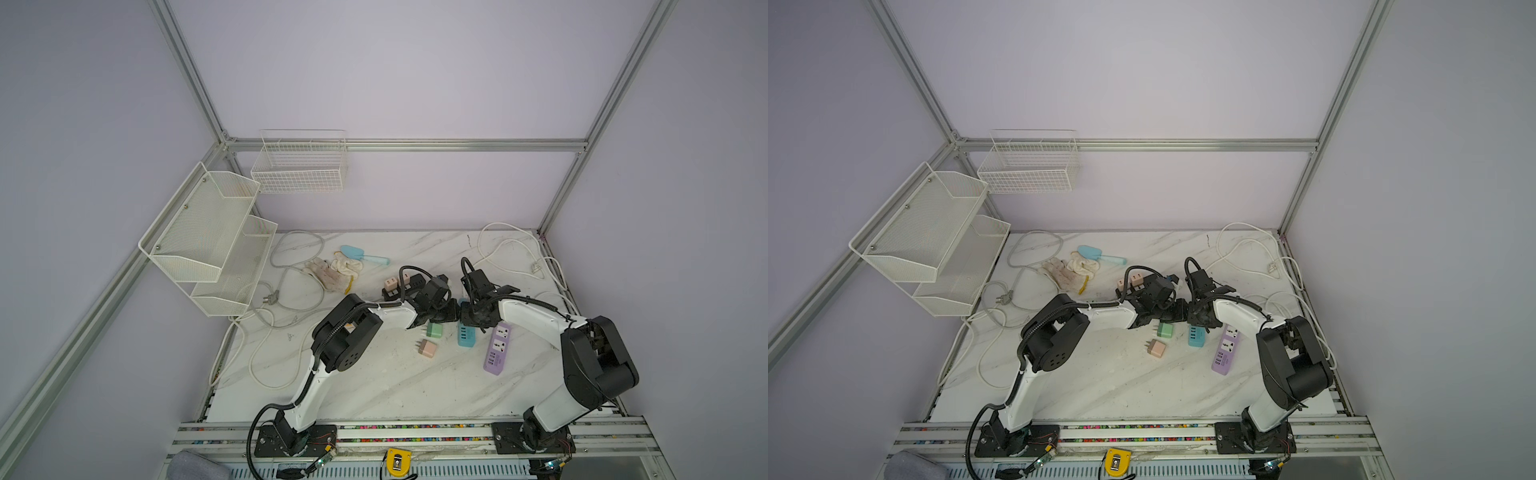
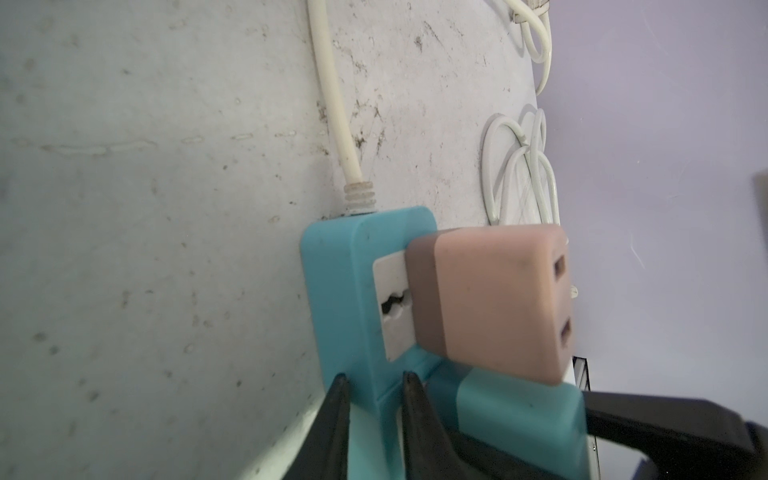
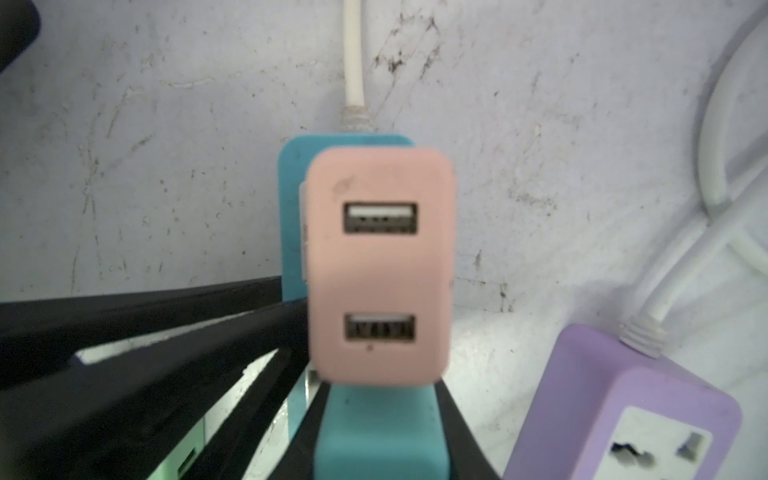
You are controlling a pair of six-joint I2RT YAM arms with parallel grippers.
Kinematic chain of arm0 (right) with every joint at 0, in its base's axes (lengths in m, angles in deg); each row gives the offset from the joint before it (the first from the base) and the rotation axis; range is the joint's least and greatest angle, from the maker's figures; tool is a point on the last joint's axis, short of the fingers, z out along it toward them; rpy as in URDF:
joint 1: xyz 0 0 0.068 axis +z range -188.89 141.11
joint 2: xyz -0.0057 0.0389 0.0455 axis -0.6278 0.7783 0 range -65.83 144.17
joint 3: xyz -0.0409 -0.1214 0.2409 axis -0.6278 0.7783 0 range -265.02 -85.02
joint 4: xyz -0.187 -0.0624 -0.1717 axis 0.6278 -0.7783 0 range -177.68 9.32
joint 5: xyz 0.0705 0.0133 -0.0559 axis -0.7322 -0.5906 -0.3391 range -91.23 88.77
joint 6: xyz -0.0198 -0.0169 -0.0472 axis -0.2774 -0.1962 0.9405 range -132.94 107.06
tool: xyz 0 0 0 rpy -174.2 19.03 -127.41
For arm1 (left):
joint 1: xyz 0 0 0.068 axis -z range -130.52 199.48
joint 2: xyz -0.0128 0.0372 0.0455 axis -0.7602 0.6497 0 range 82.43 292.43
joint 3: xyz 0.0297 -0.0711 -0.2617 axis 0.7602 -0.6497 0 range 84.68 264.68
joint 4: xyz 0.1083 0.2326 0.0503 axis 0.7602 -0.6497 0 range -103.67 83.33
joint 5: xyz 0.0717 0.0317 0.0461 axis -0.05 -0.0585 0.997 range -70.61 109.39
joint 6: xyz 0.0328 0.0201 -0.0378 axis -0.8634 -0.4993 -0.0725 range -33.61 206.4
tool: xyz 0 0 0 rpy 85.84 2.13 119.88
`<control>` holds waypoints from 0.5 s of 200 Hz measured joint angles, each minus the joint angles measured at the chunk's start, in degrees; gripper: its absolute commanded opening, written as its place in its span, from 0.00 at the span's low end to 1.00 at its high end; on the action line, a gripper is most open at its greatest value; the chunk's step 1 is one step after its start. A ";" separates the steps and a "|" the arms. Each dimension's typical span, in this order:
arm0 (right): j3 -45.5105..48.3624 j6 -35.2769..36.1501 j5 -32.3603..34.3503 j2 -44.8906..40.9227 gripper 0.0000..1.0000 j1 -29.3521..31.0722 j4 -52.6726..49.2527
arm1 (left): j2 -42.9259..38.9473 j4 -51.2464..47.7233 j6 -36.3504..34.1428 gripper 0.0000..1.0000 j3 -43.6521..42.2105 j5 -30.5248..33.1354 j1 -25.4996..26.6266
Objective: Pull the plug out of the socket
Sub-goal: 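Pull the teal adapter up out of the strip with the right gripper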
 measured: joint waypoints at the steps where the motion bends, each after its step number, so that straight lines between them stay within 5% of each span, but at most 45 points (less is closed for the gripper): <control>1: 0.09 -0.04 0.17 -0.04 0.16 0.02 0.07 | 0.00 0.00 0.00 0.22 0.00 0.00 0.00; 100: 2.05 -0.72 -0.09 -2.21 0.12 0.52 -0.70 | -0.52 0.11 0.20 0.21 -0.76 0.13 1.14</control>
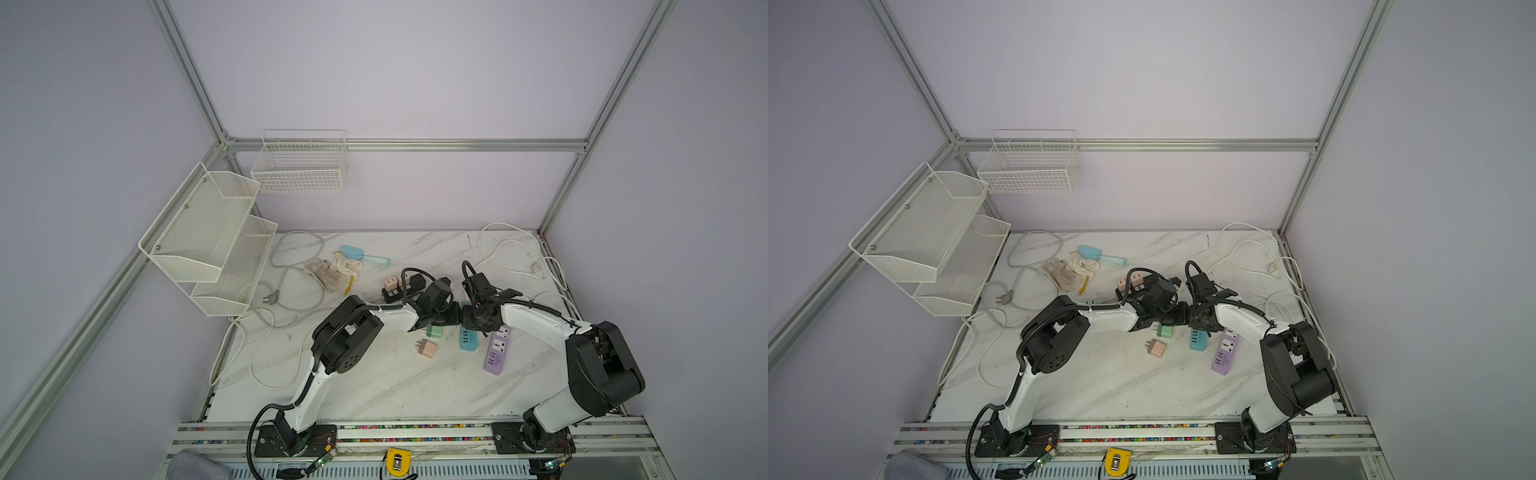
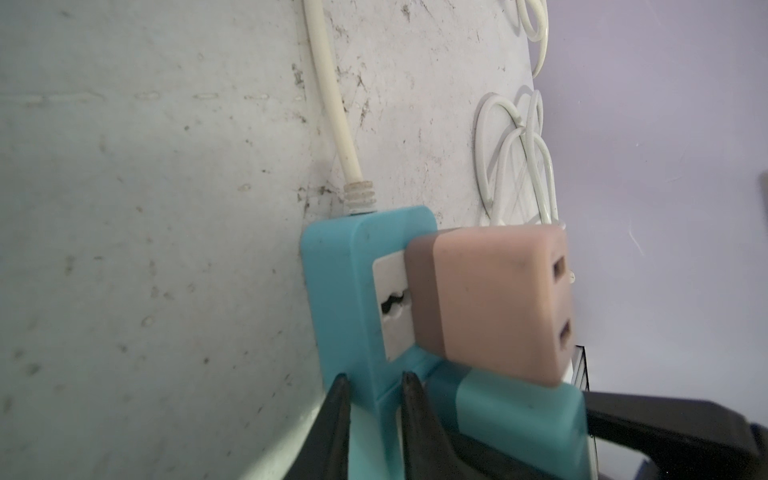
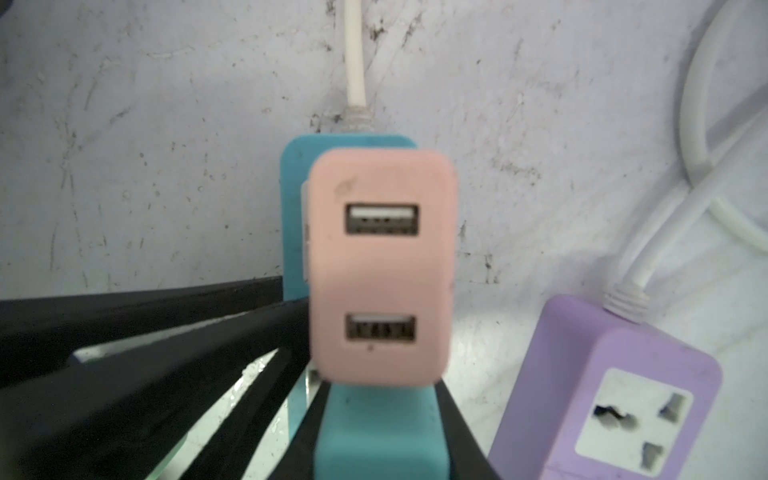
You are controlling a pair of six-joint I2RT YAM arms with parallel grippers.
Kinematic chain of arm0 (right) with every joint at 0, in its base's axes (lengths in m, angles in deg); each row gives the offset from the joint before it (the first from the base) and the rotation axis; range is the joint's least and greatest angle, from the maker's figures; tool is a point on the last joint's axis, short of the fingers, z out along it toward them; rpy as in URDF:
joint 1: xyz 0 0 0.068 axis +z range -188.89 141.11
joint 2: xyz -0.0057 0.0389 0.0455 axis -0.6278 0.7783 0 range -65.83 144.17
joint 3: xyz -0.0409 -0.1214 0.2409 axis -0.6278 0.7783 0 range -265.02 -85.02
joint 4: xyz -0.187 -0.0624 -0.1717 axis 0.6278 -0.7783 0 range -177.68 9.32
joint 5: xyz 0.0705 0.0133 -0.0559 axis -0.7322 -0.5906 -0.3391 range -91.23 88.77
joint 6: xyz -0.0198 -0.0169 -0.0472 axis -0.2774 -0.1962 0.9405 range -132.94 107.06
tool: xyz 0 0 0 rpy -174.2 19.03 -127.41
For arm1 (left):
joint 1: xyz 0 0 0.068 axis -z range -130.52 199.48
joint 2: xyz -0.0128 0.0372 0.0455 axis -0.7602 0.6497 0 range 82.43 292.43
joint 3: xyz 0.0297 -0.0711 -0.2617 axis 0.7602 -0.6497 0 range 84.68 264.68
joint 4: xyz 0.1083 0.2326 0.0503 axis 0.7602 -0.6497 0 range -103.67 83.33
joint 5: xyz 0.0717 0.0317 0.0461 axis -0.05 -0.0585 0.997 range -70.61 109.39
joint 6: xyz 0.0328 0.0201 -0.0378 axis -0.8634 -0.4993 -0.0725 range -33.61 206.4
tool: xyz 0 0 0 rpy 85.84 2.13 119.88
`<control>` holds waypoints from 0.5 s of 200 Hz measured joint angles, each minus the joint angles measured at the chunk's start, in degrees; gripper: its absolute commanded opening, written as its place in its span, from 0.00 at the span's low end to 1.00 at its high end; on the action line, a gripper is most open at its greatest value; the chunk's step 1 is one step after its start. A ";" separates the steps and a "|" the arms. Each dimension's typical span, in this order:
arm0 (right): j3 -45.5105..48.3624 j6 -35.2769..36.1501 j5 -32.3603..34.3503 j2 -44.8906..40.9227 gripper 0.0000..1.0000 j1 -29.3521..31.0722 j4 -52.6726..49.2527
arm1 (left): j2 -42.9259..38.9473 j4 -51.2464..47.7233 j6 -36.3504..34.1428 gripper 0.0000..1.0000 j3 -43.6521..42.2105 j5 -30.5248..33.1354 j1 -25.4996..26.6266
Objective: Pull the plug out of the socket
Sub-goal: 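Pull the teal adapter up out of the strip with the right gripper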
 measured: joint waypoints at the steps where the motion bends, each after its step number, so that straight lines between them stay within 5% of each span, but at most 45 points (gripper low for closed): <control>1: 0.00 0.00 0.02 0.00 0.12 0.00 0.00 | 0.00 0.00 0.00 0.21 0.00 0.00 0.00; 100: -0.04 -0.22 2.67 -0.20 0.12 1.49 -0.13 | -0.17 2.01 0.17 0.20 -1.42 0.07 0.02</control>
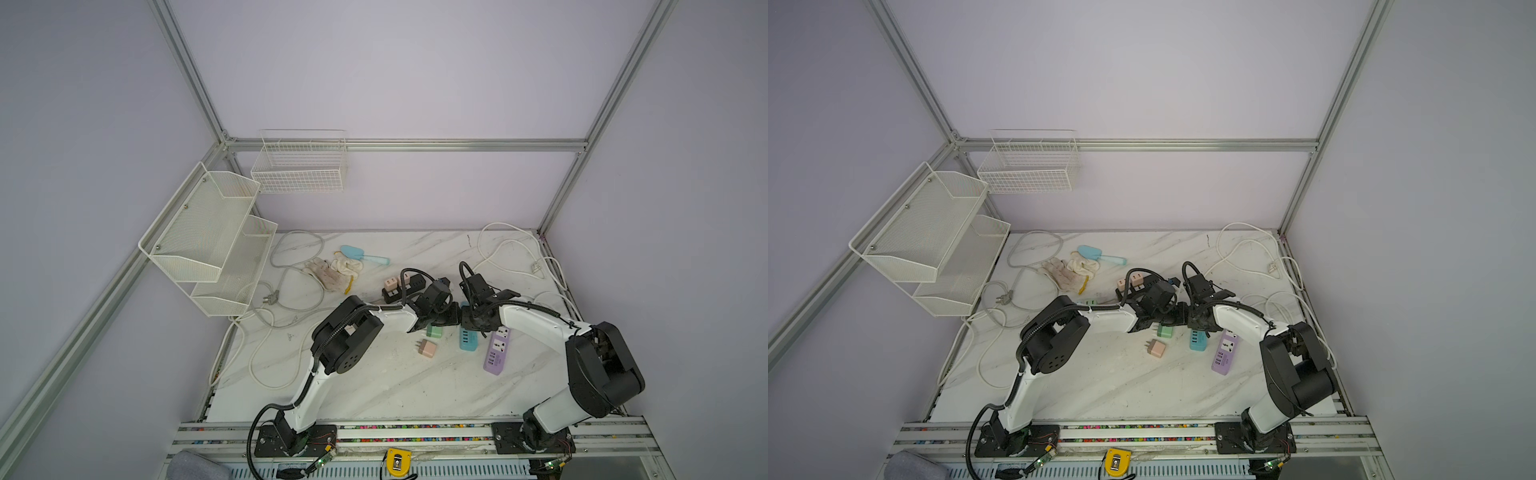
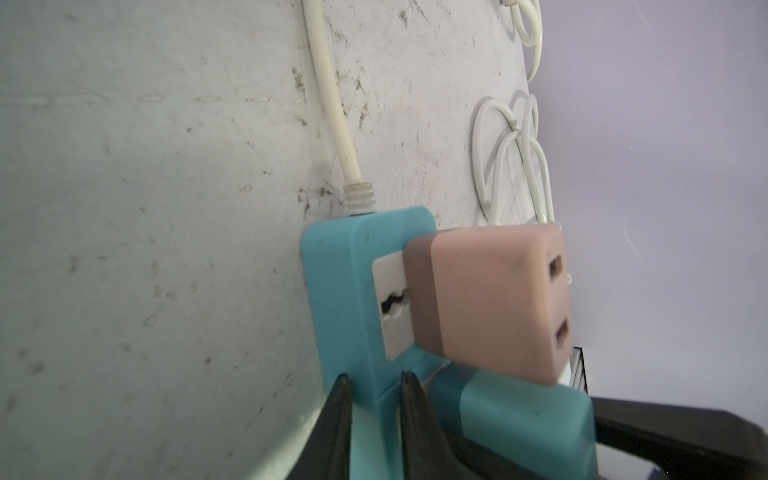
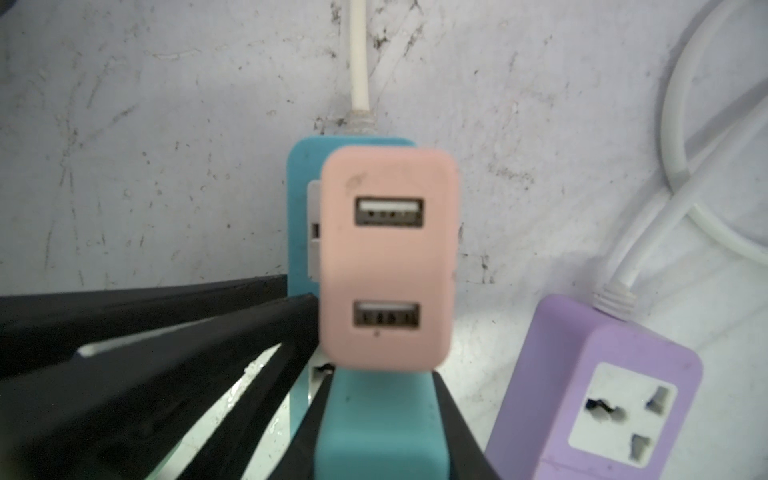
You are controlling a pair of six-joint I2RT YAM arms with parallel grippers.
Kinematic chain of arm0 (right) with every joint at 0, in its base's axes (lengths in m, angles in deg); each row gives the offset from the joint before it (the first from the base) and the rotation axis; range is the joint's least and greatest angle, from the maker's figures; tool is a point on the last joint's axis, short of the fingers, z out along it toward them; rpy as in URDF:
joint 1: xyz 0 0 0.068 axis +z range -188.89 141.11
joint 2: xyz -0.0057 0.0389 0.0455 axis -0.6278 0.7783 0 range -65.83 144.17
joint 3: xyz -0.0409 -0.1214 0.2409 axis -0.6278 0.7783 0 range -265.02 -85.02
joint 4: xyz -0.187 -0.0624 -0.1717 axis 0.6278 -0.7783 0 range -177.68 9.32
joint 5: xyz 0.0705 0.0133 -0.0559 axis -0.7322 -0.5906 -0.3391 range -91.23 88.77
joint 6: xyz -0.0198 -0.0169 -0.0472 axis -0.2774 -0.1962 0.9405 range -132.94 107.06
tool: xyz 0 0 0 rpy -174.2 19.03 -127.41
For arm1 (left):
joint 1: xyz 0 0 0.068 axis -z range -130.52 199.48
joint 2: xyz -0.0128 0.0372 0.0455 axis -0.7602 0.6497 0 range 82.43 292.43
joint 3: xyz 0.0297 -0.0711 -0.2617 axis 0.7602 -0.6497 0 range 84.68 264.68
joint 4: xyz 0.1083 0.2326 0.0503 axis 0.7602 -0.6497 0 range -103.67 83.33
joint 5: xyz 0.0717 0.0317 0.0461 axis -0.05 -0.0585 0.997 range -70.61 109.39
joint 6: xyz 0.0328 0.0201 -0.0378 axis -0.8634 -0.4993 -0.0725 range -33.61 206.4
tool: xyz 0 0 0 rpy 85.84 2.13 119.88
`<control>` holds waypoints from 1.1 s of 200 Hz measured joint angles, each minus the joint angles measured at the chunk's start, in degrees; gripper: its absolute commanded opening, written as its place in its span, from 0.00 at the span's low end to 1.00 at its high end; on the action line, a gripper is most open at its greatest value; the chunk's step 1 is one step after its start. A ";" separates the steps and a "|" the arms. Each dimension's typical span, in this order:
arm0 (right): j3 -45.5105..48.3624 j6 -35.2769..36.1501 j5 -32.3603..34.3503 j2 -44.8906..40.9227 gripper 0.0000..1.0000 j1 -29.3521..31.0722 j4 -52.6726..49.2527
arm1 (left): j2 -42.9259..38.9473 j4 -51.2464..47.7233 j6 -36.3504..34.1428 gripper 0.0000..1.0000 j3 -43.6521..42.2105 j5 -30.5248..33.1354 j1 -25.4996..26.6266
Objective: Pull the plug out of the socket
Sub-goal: 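Pull the teal adapter up out of the strip with the right gripper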
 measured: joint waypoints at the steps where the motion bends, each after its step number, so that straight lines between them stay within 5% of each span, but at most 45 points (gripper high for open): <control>1: 0.00 0.00 0.00 0.00 0.12 0.00 0.00 | -0.02 0.04 0.00 0.20 -0.02 0.00 0.00; 220: 0.00 -2.36 1.92 -3.48 0.09 0.79 -0.42 | -0.42 0.70 0.02 0.20 -0.72 1.95 0.68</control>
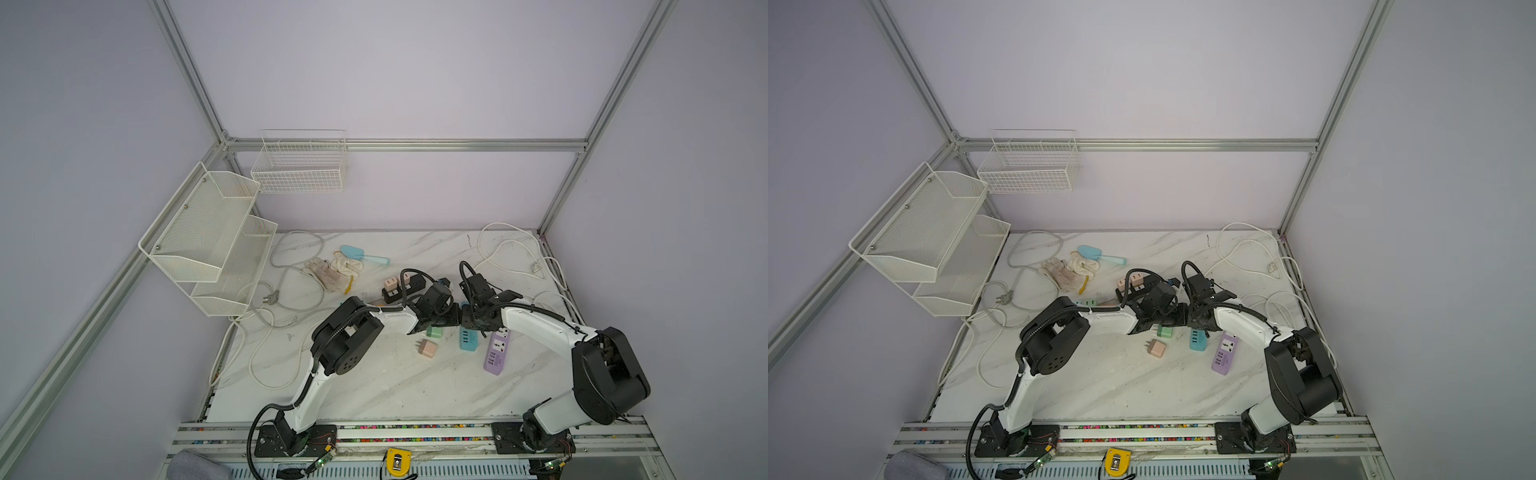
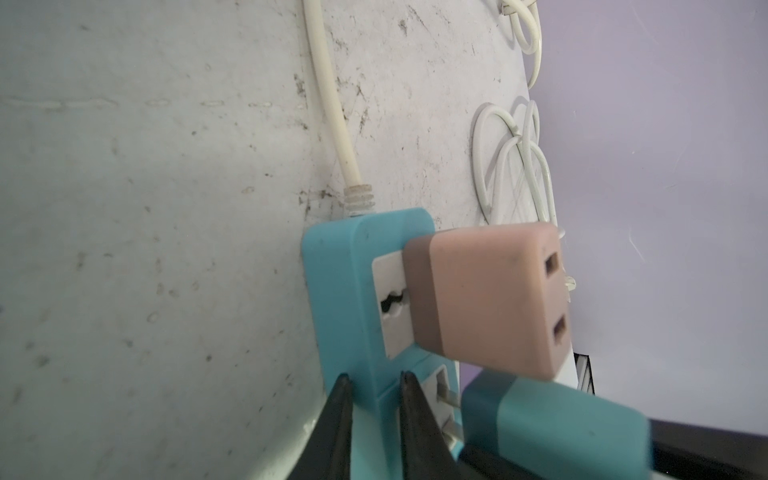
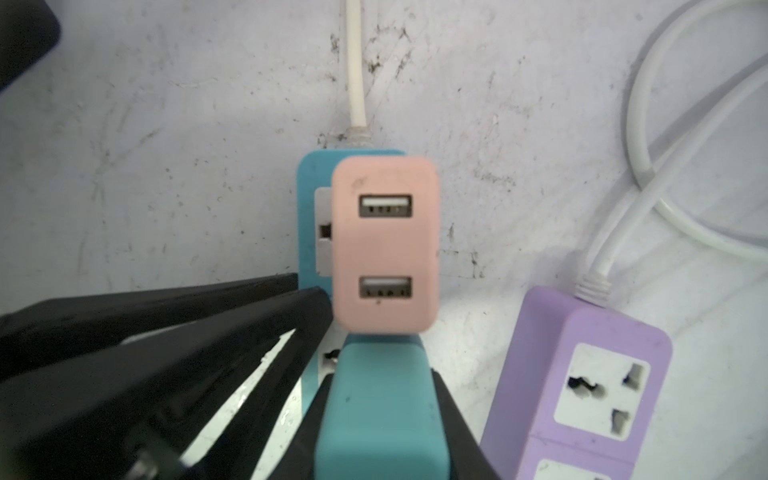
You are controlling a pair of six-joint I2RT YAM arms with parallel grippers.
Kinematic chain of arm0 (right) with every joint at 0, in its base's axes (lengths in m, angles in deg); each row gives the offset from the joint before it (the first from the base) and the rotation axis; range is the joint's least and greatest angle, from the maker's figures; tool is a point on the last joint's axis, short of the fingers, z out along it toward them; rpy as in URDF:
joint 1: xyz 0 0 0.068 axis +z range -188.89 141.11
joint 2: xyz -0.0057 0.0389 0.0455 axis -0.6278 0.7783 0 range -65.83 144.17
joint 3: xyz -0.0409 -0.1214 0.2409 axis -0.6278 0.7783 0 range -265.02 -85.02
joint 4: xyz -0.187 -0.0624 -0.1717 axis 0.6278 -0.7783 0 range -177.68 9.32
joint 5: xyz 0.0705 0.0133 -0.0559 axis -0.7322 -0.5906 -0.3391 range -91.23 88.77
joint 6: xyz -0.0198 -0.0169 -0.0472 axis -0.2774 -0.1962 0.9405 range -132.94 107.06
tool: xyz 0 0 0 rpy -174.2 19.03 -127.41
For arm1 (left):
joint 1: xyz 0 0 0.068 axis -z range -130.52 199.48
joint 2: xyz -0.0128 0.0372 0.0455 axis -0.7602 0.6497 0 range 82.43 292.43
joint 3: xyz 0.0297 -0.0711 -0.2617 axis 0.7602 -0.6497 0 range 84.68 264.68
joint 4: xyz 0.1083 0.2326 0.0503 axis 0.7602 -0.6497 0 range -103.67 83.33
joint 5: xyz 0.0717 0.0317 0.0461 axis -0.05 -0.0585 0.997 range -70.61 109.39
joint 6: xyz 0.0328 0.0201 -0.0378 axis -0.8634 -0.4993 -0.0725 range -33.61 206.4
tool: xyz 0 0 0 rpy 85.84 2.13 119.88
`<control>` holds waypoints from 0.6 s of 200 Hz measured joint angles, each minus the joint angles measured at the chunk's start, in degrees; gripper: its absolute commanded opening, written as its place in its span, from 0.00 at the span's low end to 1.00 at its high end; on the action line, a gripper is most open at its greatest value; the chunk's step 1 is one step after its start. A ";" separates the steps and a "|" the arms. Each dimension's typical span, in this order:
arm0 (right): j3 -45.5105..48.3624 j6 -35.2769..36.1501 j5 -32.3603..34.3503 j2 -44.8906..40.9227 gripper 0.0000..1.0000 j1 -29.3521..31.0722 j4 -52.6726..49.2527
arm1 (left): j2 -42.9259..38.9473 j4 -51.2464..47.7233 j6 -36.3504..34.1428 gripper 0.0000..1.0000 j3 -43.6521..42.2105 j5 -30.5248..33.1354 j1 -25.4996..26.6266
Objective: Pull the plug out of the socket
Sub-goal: 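Pull the teal adapter up out of the strip with the right gripper, then carry the teal adapter toward the pink and green adapters while the left lifts off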
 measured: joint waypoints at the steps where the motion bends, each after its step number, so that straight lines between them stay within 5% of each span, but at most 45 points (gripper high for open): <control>1: 0.00 -0.02 0.00 -0.24 0.09 0.00 0.00 | 0.00 0.00 0.00 0.20 0.02 -0.02 0.00; 120: 0.00 -3.43 -2.01 -18.88 0.09 -0.57 -4.07 | -0.13 -10.95 -2.93 0.28 5.77 -0.15 -0.11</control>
